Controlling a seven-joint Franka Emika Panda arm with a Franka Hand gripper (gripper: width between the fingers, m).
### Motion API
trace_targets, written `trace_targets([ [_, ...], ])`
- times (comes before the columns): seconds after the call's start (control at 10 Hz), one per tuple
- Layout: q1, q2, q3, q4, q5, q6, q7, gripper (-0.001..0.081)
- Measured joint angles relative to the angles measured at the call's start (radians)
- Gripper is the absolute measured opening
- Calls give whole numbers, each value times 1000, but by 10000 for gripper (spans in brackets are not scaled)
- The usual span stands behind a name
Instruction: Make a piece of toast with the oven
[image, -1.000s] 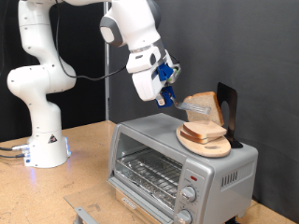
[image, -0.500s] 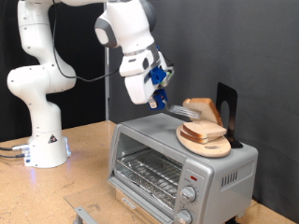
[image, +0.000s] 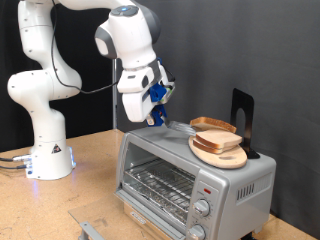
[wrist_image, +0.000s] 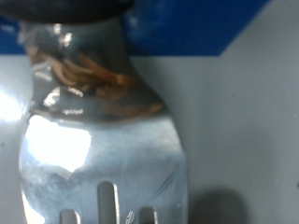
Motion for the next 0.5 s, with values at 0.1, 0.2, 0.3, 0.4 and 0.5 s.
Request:
trace_targets([
  [0.1,-2,-8,0,-17,0,3,1,386],
  [0.2,-2,-15,0,-32,0,3,1,386],
  [0.3,-2,-25,0,-47,0,3,1,386],
  [0.4,-2,-38,1,-65,0,3,1,386],
  [0.5,-2,-55,5,-86,-1,3,0,386],
])
